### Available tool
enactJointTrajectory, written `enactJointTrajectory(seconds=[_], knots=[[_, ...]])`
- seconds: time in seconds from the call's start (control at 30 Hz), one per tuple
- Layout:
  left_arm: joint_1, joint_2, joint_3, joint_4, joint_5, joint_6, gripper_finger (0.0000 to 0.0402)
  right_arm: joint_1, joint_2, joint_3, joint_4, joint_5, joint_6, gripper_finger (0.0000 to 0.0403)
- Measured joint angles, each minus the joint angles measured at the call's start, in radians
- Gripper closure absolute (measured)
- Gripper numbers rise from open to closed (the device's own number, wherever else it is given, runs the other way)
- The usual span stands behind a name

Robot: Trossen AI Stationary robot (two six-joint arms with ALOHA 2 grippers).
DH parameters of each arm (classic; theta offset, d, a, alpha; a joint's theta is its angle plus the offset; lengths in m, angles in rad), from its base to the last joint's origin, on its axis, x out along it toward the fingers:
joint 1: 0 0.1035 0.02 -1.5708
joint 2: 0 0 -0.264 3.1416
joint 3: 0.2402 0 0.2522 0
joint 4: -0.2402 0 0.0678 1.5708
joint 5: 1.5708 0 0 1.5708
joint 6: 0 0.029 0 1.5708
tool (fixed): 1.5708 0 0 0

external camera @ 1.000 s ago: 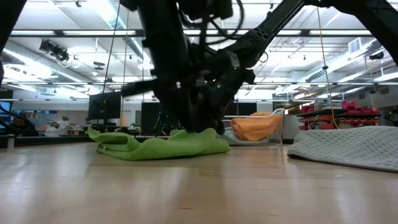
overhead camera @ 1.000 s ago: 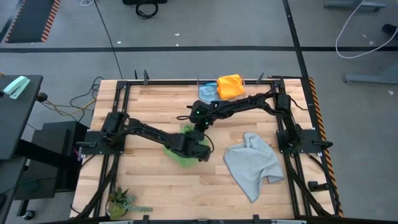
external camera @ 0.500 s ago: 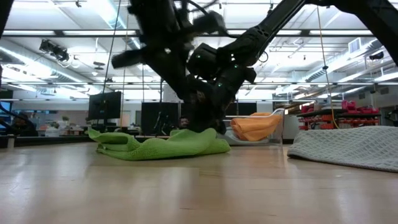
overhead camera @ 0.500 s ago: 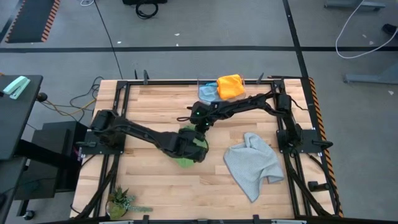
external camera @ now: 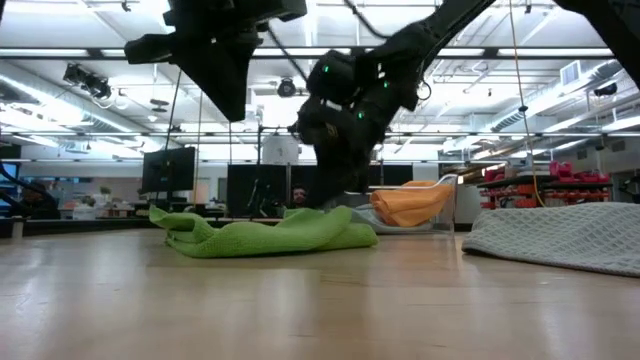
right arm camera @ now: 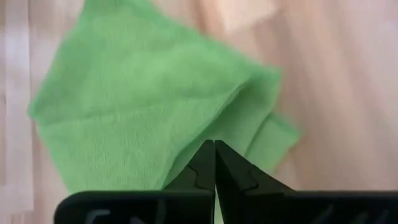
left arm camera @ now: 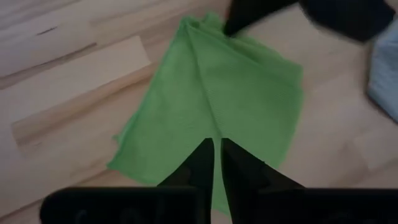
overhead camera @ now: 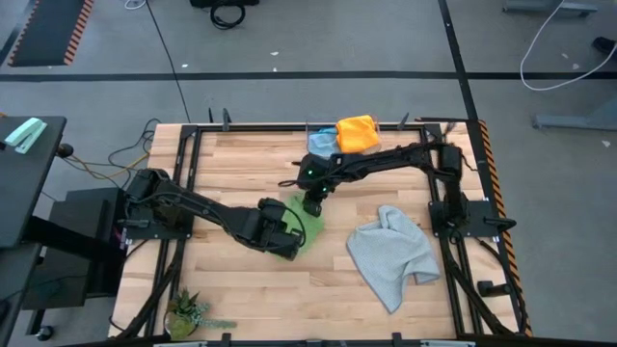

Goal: Fold microfiber towels
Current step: Fold the green microfiber cloth

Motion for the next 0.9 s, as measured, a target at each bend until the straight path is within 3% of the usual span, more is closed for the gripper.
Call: enactJointTrajectory(seconds=[0.17, 0.4, 0.57, 0.7, 0.9], knots=[[-0.036, -0.003, -0.001, -0.017, -0.003, 0.012, 0.0379, -0.027, -0.077, 0.001, -0.037, 0.026, 0.005, 0.0392], [-0.137, -0.015, -0.001, -0.188, -0.002, -0.053, 0.0392, 0.023, -0.207, -0.056, -0.247, -0.016, 0.025, 0.0378], [-0.230, -0.051, -0.001, -0.225, -0.016, -0.078, 0.0387, 0.076, -0.360, -0.278, 0.053, -0.155, 0.250, 0.0364], [-0.290, -0.065, -0.001, -0.251, -0.061, -0.084, 0.0381, 0.082, -0.430, -0.427, 0.403, -0.163, 0.540, 0.0354], [-0.317, -0.068, -0.001, -0.284, -0.063, -0.086, 0.0392, 0.122, -0.374, -0.474, 0.422, -0.139, 0.660, 0.0348]])
